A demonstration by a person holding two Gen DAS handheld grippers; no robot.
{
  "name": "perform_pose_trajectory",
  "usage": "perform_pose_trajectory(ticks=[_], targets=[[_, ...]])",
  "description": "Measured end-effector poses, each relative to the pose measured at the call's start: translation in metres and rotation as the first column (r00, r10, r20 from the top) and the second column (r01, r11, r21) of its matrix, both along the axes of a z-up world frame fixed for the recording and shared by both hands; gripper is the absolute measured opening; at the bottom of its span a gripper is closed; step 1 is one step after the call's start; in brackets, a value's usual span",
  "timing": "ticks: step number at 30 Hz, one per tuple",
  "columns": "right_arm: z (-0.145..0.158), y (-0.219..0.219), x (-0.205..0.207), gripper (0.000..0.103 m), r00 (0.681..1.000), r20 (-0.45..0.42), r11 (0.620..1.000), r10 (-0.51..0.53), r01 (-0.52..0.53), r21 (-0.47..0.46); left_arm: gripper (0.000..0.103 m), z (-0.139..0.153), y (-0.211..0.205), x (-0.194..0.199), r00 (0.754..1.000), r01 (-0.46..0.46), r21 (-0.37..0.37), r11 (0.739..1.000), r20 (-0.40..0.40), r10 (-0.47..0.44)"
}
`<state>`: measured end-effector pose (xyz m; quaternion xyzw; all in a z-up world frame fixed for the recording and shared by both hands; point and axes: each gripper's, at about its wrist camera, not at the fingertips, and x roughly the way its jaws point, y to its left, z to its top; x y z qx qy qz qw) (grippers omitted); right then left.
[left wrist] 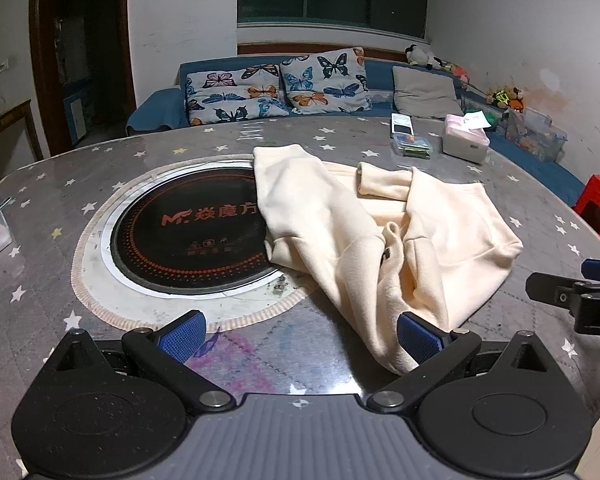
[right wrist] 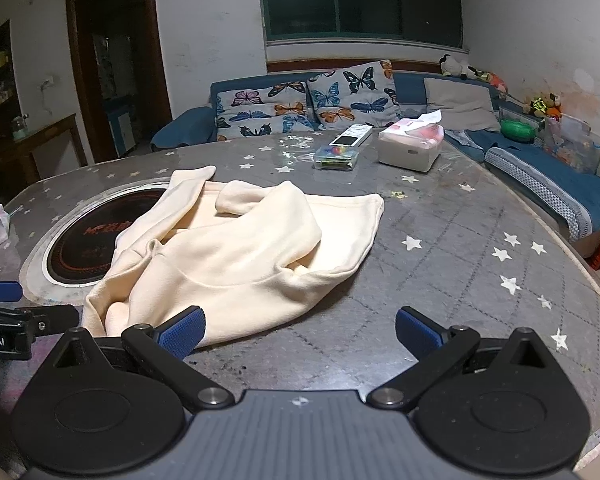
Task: Fold clothes
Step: 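Move both grippers toward the crumpled cream sweatshirt, then close both grippers on the sweatshirt fabric edge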
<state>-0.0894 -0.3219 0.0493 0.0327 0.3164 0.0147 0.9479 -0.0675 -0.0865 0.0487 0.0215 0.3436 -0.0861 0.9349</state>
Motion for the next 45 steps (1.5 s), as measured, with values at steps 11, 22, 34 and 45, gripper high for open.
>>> perform_pose_trajectory(ticks=[11, 22, 34, 45], targets=[[0.001, 0.002, 0.006, 0.102, 1.000, 0.001, 1.000, 0.009, -0.009, 0.004, 0.103, 0.001, -0.004, 0.002, 1.000, 0.006, 0.003, 1.000, -0.004, -0.006], [0.006, 0.004, 0.015, 0.097, 1.000, 0.008, 1.000, 0.028, -0.028, 0.006, 0.103, 0.003, -0.005, 0.007, 1.000, 0.012, 0.006, 1.000, 0.001, -0.012], [0.014, -0.001, 0.055, 0.083, 0.997, -0.006, 0.996, 0.080, -0.080, 0.044, 0.103, 0.012, 0.001, 0.037, 1.000, -0.015, 0.015, 1.000, 0.026, 0.014], [0.007, -0.010, 0.137, 0.064, 0.994, -0.066, 0.992, 0.084, -0.078, 0.097, 0.102, 0.020, 0.000, 0.089, 0.999, -0.026, 0.028, 0.999, 0.031, 0.026]])
